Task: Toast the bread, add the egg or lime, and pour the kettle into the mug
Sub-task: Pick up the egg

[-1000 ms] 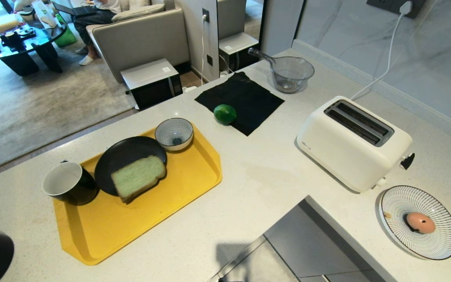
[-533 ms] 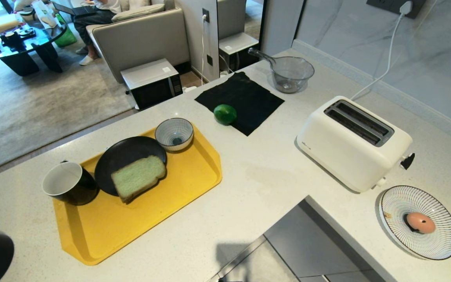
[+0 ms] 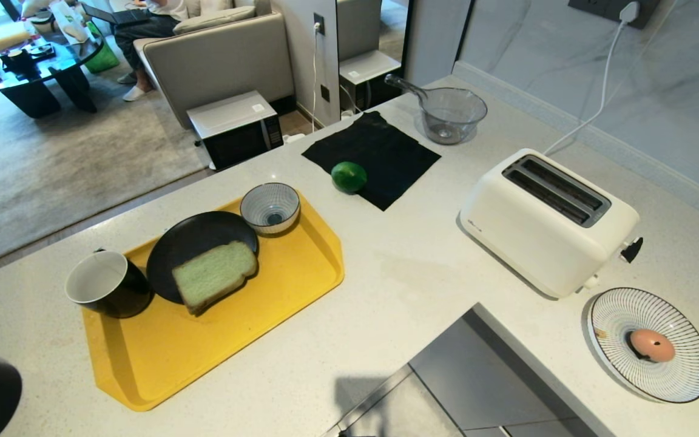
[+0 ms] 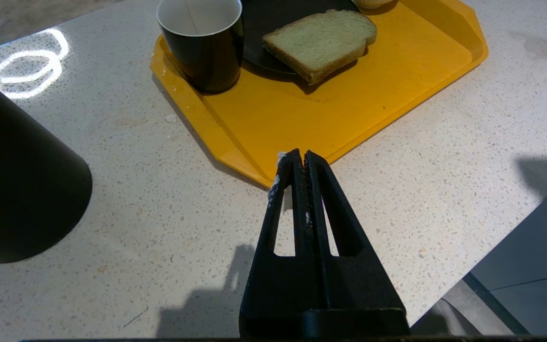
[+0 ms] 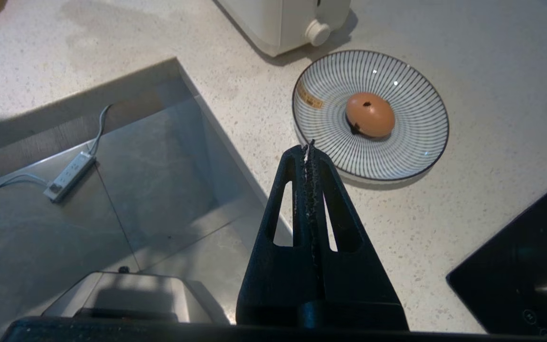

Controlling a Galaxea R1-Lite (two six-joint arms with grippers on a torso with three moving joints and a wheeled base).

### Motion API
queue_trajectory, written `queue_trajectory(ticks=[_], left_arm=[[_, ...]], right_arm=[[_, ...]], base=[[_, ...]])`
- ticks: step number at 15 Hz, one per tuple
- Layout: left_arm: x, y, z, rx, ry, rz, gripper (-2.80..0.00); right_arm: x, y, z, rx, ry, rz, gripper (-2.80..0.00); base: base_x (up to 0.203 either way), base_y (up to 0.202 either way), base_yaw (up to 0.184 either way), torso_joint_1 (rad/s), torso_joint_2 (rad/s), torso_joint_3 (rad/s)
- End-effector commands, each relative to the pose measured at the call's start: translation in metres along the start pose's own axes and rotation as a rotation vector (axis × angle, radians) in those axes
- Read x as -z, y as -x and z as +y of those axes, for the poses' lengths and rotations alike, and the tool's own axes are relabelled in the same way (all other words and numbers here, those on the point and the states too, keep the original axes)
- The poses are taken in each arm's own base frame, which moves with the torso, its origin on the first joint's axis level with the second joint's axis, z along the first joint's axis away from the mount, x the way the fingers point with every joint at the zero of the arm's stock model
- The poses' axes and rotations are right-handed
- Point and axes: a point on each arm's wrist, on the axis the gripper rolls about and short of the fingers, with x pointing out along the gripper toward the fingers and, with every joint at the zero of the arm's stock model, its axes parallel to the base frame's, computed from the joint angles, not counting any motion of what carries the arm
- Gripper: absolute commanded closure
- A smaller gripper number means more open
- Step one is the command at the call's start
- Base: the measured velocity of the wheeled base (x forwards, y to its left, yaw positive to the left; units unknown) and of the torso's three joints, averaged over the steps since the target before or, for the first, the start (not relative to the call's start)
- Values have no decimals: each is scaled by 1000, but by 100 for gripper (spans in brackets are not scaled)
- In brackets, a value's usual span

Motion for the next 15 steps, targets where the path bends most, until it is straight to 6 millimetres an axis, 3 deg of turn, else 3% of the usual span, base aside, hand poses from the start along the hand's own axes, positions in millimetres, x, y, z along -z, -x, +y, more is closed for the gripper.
queue_trajectory(ticks=[1, 3, 7, 10, 15], left_arm=[[5, -1, 0, -1, 1, 14, 0], [5, -1, 0, -1, 0, 14, 0], [5, -1, 0, -1, 2, 14, 0], [5, -1, 0, -1, 2, 14, 0], [5, -1, 0, -1, 2, 14, 0]], right_arm=[[-28, 5, -1, 8, 0, -24, 0], [-66, 8, -3, 23, 0, -2, 0], [-118, 3, -7, 68, 14, 185, 0], [-133, -15, -9, 164, 66, 364, 0], [-149, -53, -9, 91, 282, 507, 0]], base=[[0, 0, 0, 0, 0, 0], [0, 0, 0, 0, 0, 0], [0, 0, 0, 0, 0, 0], [0, 0, 0, 0, 0, 0], [0, 0, 0, 0, 0, 0]])
